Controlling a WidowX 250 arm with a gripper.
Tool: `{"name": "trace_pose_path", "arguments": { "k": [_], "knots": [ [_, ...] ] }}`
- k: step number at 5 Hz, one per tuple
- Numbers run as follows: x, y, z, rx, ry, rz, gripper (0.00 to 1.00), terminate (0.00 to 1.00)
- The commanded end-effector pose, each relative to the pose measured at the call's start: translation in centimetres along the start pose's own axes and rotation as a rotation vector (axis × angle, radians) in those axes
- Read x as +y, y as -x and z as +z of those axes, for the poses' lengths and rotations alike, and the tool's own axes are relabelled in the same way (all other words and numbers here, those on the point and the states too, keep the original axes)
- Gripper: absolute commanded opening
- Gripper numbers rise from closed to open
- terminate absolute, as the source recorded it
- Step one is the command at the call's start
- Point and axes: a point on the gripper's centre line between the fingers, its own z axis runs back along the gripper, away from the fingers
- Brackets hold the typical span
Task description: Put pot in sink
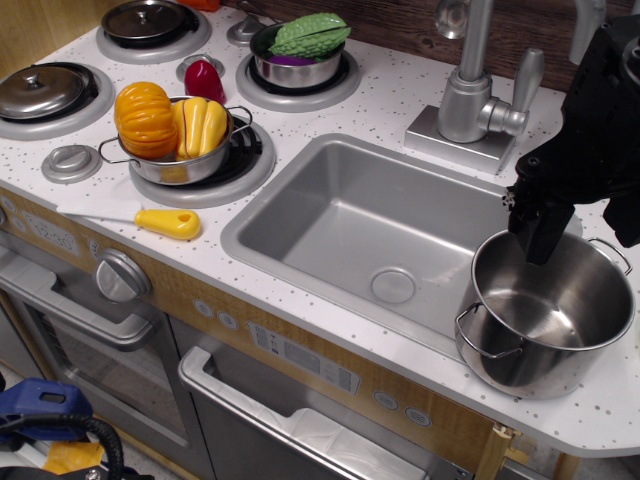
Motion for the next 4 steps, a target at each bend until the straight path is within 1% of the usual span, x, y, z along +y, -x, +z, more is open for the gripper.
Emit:
{"name": "trace_pose_path", "arguments": {
  "k": [1,2,3,4],
  "knots": [
    [0.0,0.0,0.0,0.000,0.000,0.000,1.00,0.00],
    [-0.1,-1.1,0.4,-0.059,-0.024,-0.154,1.00,0.00],
    [-0.1,-2.0,0.5,-0.174,-0.017,-0.360,1.00,0.00],
    [-0.2,-2.5,-0.2,-0.249,0.029,-0.488,1.00,0.00]
  ]
}}
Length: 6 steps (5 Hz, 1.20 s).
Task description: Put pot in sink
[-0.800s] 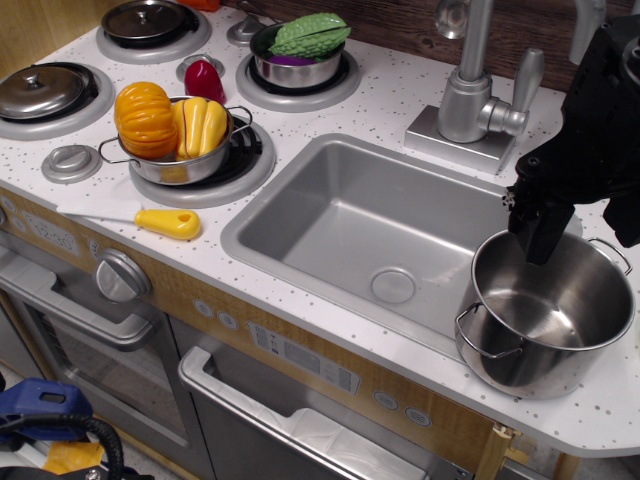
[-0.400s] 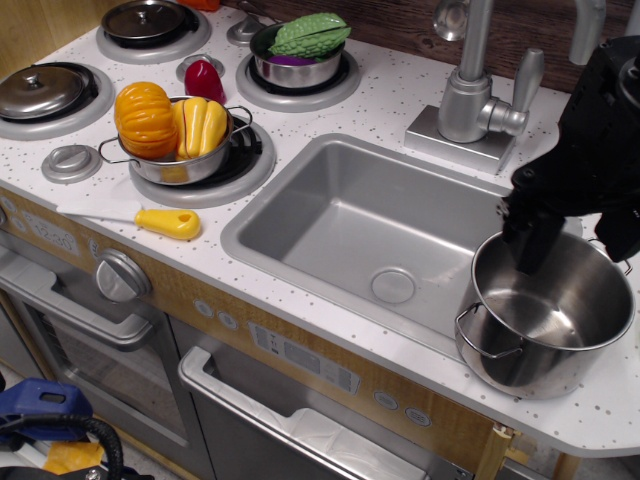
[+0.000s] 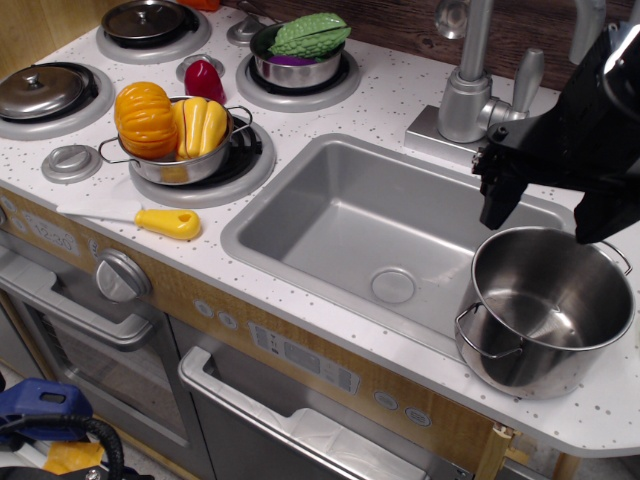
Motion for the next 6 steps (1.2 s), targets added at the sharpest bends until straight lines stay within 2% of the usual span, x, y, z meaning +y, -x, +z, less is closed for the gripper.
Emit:
{"name": "trace_pose_path", "arguments": {
  "k": [1,2,3,5,6],
  "knots": [
    [0.3,-0.8,0.2,-0.062,0.148,-0.069,1.00,0.00],
    [0.8,-0.5,-1.2,-0.042,0.197,-0.096,1.00,0.00],
    [1.3,-0.8,-2.6,-0.048,0.234,-0.142,1.00,0.00],
    [1.5,-0.3,-5.7,-0.038,0.309,-0.120,1.00,0.00],
    [1.6,-0.3,-6.7,-0.018,0.347,-0.110,0.00,0.00]
  ]
}}
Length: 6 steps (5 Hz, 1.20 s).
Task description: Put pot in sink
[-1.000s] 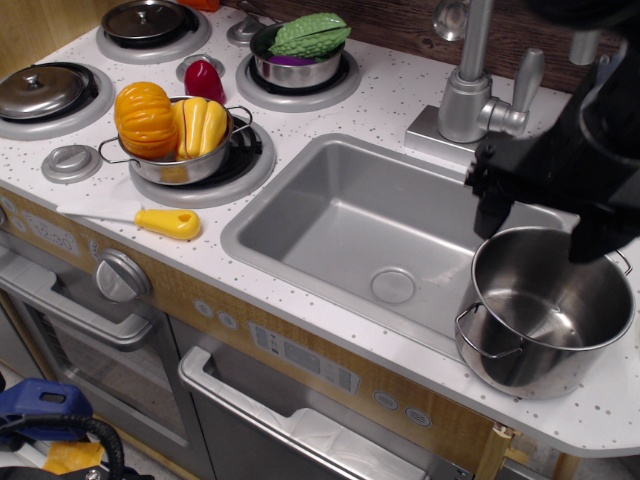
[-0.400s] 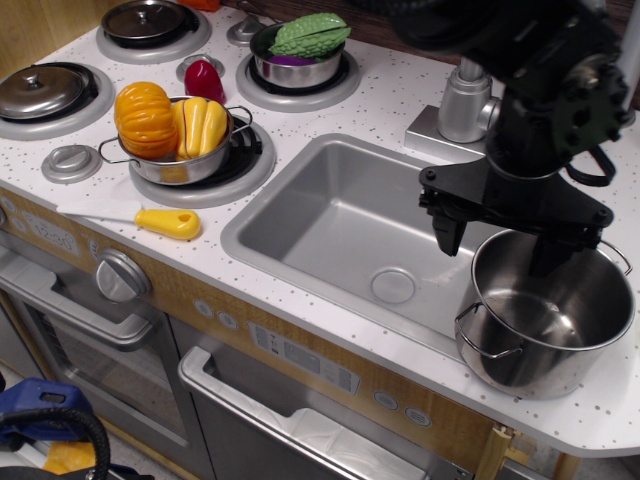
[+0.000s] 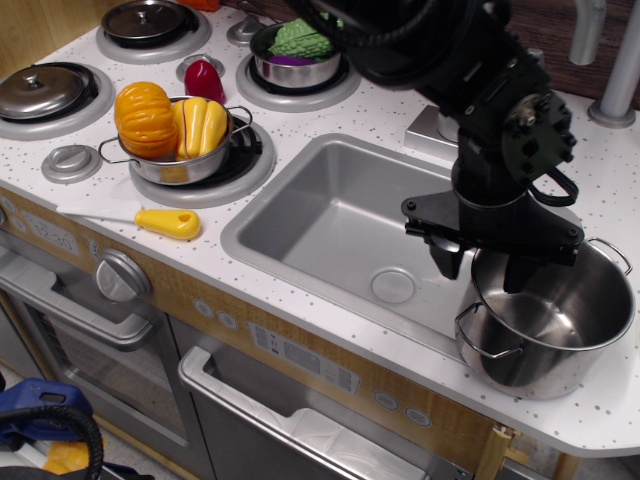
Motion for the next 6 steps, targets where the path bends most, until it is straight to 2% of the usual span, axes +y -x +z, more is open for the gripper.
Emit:
{"name": "trace_pose_path", "arguments": {
  "k": [1,2,3,4,5,6],
  "knots": [
    [0.3,-0.7,0.0,-0.023,0.038,0.013,0.00,0.00],
    [0.3,-1.8,1.1,-0.004,0.011,-0.010,0.00,0.00],
    [1.3,-5.2,2.5,0.013,-0.038,-0.104,0.00,0.00],
    [3.9,-8.4,3.7,0.009,-0.088,-0.225,0.00,0.00],
    [6.9,-9.8,3.3,-0.023,-0.103,-0.295,0.00,0.00],
    [9.5,-9.2,1.6,-0.093,-0.161,-0.351,0.00,0.00]
  ]
}}
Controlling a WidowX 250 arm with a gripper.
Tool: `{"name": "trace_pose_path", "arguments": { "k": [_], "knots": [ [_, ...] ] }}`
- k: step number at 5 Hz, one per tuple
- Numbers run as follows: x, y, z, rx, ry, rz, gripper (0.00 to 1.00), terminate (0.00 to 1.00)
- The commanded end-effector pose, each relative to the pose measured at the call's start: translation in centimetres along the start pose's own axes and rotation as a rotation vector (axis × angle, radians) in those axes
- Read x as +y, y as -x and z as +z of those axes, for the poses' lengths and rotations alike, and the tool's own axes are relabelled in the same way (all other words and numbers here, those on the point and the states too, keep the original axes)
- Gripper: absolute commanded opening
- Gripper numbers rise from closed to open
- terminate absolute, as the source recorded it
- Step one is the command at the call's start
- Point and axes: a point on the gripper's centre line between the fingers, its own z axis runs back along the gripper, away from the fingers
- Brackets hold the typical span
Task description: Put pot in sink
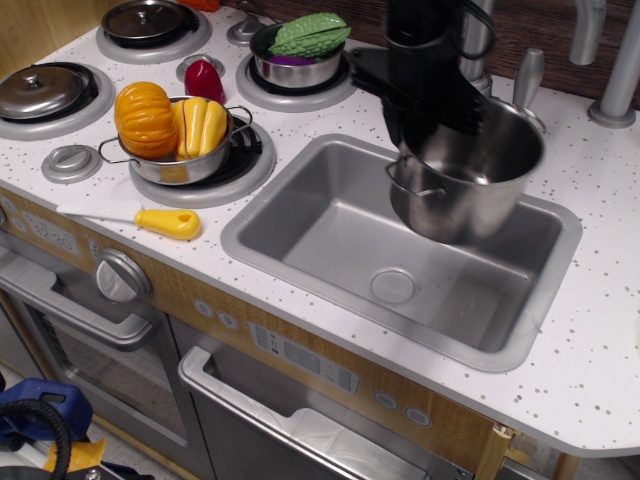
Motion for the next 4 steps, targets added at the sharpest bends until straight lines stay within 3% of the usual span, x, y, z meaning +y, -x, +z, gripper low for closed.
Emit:
{"name": "trace_pose_path", "arguments": {
  "k": [1,3,4],
  "knots": [
    [1.7,1.8,-2.1,-0.151,-0.050,-0.027,1.00,0.00],
    [0.9,3.5,-5.5,-0.240,0.044,0.057,1.00,0.00],
    [0.9,3.5,-5.5,-0.240,0.044,0.057,1.00,1.00]
  ]
}}
